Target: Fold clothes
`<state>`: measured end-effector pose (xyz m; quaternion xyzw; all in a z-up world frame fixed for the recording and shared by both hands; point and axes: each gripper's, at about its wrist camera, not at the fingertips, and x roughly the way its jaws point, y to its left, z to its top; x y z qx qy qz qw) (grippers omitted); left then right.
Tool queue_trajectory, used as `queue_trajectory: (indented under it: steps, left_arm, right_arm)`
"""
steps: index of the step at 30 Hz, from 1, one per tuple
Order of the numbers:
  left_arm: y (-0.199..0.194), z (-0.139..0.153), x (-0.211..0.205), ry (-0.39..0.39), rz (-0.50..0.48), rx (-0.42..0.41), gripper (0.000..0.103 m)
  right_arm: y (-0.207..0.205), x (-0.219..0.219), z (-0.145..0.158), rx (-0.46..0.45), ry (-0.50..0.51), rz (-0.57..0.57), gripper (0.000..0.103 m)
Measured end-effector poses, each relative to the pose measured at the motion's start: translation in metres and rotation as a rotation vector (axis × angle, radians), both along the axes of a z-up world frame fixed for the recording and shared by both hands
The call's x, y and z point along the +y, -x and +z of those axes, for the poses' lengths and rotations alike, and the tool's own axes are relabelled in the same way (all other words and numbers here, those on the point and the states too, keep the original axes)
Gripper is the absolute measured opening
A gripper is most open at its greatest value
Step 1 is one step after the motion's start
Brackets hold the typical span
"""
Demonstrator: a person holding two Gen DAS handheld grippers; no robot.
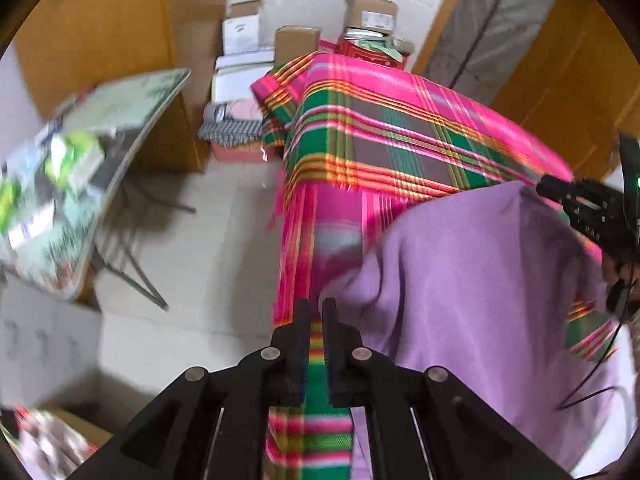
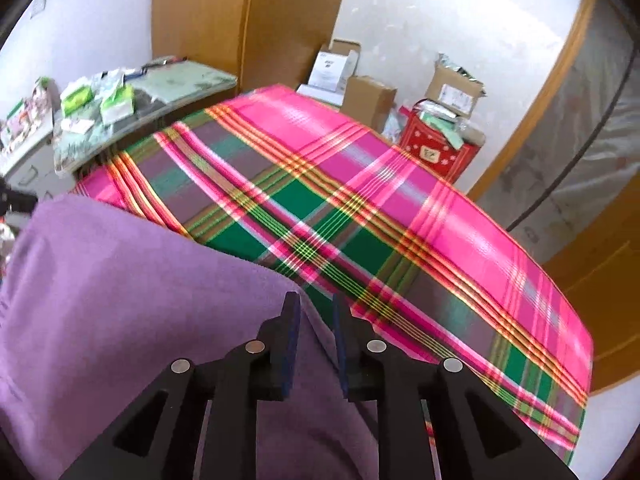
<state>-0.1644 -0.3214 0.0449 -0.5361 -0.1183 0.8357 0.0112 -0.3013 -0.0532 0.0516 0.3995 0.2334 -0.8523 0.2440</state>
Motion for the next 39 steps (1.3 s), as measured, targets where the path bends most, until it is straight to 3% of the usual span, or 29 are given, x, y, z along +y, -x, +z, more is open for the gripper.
queue_trajectory:
  steps: [6,15,23,27,33,39]
  left_arm:
    - [-0.014,-0.016,-0.002,-0.160,0.007,-0.028,0.008]
    - [-0.016,-0.029,-0.015,-0.383,0.054,-0.052,0.015]
    - [-0.004,-0.024,-0.007,-0.352,0.061,-0.080,0.026]
    - [0.000,-0.025,-0.007,-0.353,0.078,-0.074,0.026]
    - [-0.004,-0.018,-0.011,-0.355,0.125,-0.026,0.007]
    - [-0.020,0.000,-0.019,-0.270,0.199,0.048,0.006]
  right_arm:
    - [-0.045,0.017,0.024,-0.027,0.105,0.013,0.020]
    - [-0.128,0.012,0.016,-0.144,0.205,0.165,0.020]
    - [-0.145,-0.002,-0.006,-0.213,0.214,0.172,0.020]
    - [-0.147,-0.005,-0.007,-0.220,0.216,0.169,0.020]
    - [-0.146,-0.008,-0.011,-0.227,0.218,0.161,0.021]
    - [-0.142,-0.007,-0.017,-0.239,0.227,0.144,0.021]
